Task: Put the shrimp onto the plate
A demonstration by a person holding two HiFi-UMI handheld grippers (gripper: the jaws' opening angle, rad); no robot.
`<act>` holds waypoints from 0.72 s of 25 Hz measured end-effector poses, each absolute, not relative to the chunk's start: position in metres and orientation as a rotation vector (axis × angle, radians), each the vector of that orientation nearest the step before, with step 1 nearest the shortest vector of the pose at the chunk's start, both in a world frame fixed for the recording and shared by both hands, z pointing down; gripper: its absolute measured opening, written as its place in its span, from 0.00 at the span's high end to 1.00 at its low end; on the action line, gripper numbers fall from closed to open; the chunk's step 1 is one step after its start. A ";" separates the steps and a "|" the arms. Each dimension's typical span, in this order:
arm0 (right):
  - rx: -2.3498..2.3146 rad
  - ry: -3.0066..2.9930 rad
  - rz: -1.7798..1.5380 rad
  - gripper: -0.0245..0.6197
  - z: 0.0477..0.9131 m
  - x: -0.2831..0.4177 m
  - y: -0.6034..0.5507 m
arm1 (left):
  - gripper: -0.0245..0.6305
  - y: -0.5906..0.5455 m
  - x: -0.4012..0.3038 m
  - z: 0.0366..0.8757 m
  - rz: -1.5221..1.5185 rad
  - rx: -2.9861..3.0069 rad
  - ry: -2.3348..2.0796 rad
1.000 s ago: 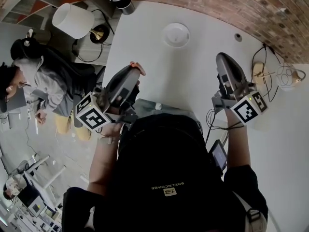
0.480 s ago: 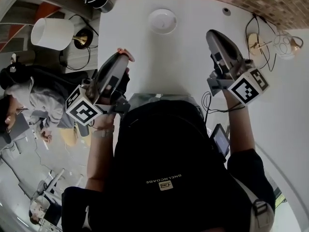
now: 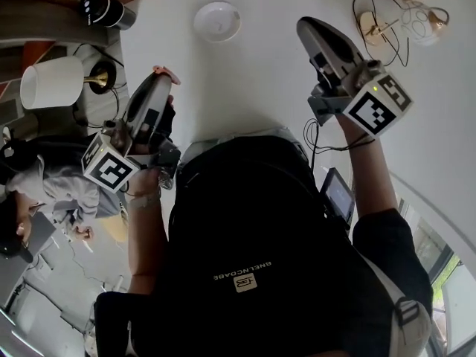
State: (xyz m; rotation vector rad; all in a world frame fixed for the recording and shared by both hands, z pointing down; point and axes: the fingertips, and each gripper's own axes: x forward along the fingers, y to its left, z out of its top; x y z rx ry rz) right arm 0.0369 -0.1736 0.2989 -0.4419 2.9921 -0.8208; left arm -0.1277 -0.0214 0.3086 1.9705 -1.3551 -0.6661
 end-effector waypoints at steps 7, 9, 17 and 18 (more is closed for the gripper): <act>-0.518 2.979 -0.808 0.94 0.298 0.045 -0.182 | 0.87 -0.045 -0.131 0.326 -0.608 1.961 -1.318; -0.545 2.972 -0.812 0.94 0.299 0.049 -0.183 | 0.87 -0.051 -0.131 0.336 -0.573 1.952 -1.312; -0.617 2.956 -0.832 0.94 0.303 0.054 -0.185 | 0.87 -0.081 -0.136 0.380 -0.468 1.900 -1.266; -0.620 2.956 -0.836 0.94 0.303 0.054 -0.185 | 0.87 -0.085 -0.137 0.386 -0.440 1.896 -1.273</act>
